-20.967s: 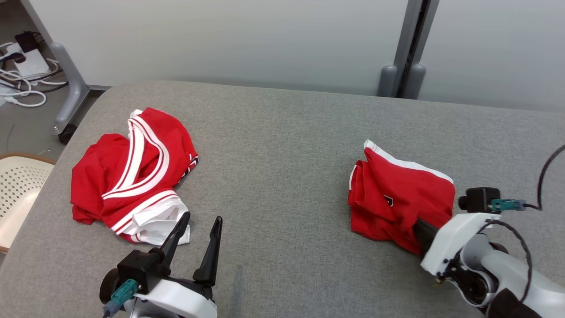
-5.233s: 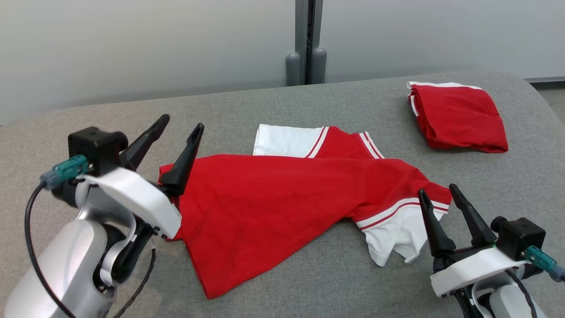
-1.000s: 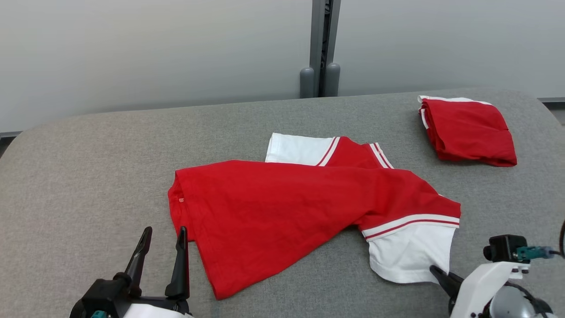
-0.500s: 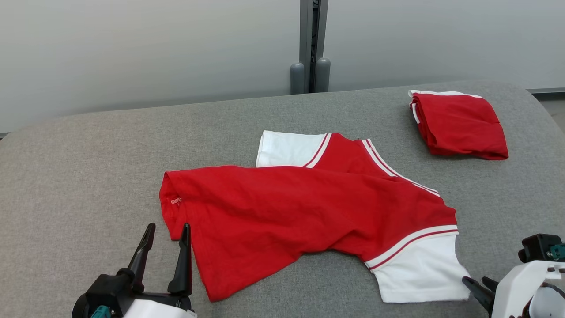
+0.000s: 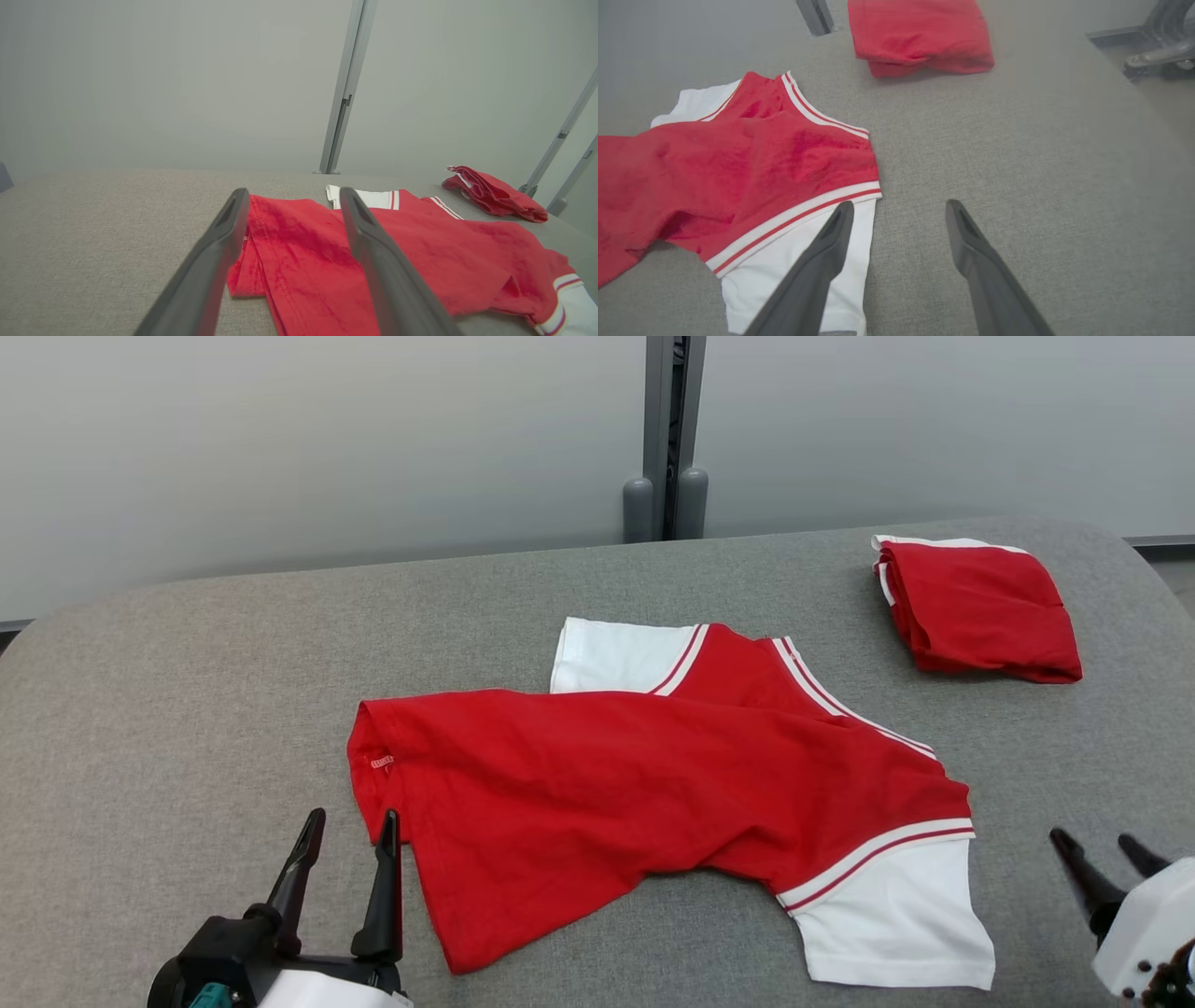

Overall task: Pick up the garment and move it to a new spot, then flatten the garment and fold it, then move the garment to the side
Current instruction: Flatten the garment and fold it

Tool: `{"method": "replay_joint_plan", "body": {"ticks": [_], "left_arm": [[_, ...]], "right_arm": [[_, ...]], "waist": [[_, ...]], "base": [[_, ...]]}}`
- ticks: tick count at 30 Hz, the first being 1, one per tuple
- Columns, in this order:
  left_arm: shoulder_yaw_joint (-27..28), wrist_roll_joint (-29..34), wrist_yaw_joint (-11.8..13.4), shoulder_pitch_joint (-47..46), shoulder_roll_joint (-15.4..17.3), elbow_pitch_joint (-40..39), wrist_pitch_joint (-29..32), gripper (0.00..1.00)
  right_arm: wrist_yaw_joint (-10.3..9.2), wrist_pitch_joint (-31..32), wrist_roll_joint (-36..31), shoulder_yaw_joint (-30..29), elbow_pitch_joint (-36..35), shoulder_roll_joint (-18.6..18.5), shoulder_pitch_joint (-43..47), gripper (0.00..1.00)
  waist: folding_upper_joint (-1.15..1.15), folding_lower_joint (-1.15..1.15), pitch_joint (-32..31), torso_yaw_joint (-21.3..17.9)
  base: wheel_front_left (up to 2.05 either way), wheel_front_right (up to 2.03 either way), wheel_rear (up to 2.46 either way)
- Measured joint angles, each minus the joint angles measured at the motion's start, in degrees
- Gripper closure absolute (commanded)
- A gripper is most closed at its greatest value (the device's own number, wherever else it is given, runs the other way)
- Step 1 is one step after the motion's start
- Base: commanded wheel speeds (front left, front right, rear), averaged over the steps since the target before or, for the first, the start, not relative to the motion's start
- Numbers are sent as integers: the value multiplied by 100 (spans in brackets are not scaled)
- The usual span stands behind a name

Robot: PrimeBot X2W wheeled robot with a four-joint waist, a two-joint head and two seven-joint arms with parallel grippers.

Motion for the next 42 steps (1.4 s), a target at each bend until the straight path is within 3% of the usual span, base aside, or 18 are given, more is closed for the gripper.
{"method": "replay_joint_plan", "body": {"ticks": [6, 19, 26, 32, 42], "left_arm": [[14, -3, 25, 2, 27, -22, 0, 0], [-35, -12, 49, 1, 78, -65, 8, 0], [-94, -29, 69, -1, 75, -77, 10, 0], [-125, -65, 82, 8, 60, -49, 9, 0], [-185, -97, 83, 18, 64, 1, 10, 0]], "right_arm": [[0, -1102, -332, -57, -447, 211, -205, 0], [0, -3186, -422, 866, -369, 387, -400, 0], [2, -3741, -62, 1551, 145, 466, -467, 0], [1, -4169, 51, 1729, 530, 361, -474, 0], [1, -4336, 44, 1857, 864, 280, -595, 0]], "waist": [[0, 0, -21, -13], [0, 0, -67, 69], [0, 0, -85, 134], [0, 0, -76, 181], [0, 0, -117, 197]], "base": [[0, 0, 0], [0, 0, 0], [0, 0, 0], [0, 0, 0], [0, 0, 0]]}}
